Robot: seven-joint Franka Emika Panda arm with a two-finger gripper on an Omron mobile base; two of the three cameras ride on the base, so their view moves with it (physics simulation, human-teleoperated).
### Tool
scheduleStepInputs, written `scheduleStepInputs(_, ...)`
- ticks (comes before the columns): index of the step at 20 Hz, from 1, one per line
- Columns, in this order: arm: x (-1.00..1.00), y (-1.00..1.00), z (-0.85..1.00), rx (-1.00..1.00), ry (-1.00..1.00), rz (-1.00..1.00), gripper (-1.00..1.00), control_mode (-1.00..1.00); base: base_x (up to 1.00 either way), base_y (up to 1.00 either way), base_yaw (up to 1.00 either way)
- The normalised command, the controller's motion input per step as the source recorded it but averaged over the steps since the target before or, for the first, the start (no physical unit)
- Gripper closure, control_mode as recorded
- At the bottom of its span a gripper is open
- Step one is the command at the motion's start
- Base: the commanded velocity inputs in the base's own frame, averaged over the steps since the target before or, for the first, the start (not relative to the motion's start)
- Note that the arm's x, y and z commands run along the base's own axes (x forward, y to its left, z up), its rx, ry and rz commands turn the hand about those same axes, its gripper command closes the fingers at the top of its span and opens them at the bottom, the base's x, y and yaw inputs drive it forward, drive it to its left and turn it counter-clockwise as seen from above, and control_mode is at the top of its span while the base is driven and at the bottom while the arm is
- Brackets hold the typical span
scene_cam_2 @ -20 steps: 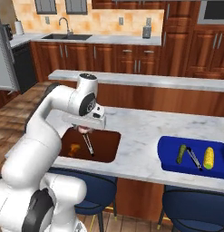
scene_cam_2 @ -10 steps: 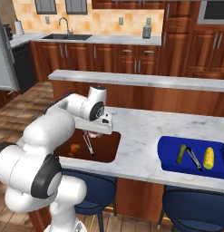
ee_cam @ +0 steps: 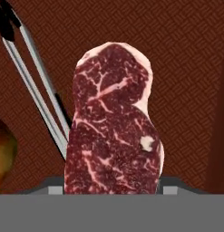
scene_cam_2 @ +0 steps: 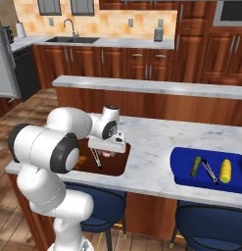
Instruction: Gather the corn and squash from the fridge and place them on a tray on the dining counter. Then gather the chicken drumstick and steak from the fridge and place them on the other tray.
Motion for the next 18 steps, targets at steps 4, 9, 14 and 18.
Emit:
scheduleStepInputs(4,0.40,-0.09,-0.46,0.00,0.05,0.00,1.00,-1.00,0.00,0.00,0.00)
scheduleStepInputs(9,0.16,0.00,-0.36,0.00,0.01,0.00,-1.00,-1.00,0.00,0.00,0.00)
scheduleStepInputs(14,-0.15,0.01,-0.01,0.00,-0.03,0.00,-1.00,-1.00,0.00,0.00,0.00)
scheduleStepInputs(18,-0.15,0.07,0.19,0.00,0.00,0.00,-1.00,-1.00,0.00,0.00,0.00)
